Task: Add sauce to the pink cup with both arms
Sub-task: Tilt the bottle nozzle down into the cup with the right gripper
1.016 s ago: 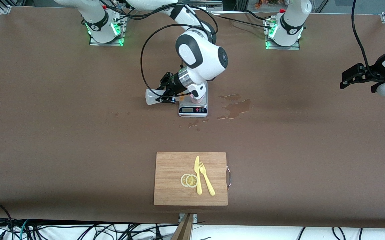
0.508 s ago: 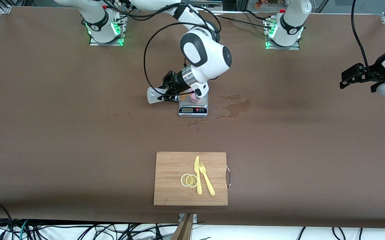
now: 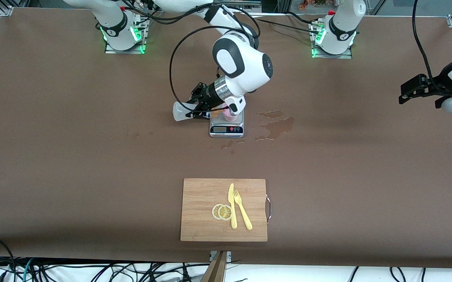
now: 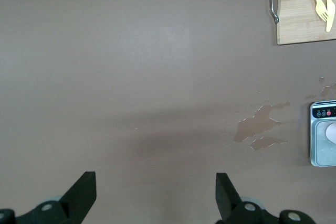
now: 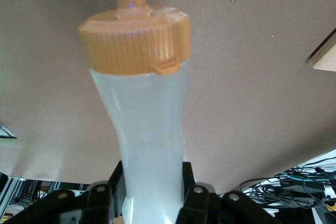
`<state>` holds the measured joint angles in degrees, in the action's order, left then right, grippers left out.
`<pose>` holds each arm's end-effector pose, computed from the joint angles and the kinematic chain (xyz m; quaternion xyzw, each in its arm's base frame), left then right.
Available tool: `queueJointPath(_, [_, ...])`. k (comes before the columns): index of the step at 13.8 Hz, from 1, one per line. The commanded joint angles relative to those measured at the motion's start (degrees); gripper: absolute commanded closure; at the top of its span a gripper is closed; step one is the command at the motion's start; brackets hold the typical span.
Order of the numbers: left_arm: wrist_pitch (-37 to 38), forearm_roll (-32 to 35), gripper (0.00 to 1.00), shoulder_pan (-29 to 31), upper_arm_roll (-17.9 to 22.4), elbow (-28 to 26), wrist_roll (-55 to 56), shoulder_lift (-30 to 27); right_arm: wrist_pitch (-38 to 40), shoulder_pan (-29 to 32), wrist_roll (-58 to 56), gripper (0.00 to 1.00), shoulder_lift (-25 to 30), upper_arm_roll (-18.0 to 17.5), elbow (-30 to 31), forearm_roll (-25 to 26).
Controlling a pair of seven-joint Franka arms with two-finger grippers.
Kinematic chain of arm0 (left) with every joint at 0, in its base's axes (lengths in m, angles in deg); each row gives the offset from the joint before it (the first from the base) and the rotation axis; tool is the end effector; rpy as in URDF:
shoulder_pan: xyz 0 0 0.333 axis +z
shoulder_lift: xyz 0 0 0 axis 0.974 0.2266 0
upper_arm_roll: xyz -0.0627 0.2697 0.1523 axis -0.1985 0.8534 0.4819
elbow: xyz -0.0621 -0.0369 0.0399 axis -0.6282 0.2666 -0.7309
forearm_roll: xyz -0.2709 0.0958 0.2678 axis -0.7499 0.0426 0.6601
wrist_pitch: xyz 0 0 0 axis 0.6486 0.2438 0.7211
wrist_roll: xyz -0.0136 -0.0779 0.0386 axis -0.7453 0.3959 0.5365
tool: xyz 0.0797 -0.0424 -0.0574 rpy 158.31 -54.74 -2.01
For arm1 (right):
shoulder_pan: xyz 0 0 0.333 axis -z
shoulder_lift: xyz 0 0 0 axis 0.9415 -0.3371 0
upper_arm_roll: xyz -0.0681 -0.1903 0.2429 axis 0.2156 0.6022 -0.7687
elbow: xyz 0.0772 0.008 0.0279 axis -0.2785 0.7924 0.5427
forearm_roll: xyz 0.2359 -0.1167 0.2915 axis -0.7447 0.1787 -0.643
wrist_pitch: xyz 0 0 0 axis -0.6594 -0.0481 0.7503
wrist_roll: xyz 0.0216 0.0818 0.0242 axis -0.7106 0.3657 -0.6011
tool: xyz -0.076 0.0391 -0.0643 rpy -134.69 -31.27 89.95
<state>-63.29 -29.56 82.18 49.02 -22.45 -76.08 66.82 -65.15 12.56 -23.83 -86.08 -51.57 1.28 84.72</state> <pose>0.5756 -0.0182 0.6253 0.9987 -0.0432 -0.0256 0.0062 0.4612 0.5156 0.3111 0.6001 0.6899 -0.2681 0.3034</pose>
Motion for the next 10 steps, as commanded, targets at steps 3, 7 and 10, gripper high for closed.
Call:
queueJointPath(3, [0.8,-0.4,0.0,0.3,-0.1,0.0,0.4,-0.4,1.3,1.6,2.2,0.55,0.2,0.6,-2.5,-6.4])
queueJointPath(7, [0.8,-0.4,0.0,0.3,-0.1,0.0,0.4,-0.4,1.4,3.9,3.8,0.6,2.6,0.6,-2.2,-12.8])
queueJointPath(10, [0.7,-0.4,0.0,0.3,-0.1,0.0,0.4,-0.3,1.7,5.4,3.6,0.63,4.6,0.6,-2.1,-15.8])
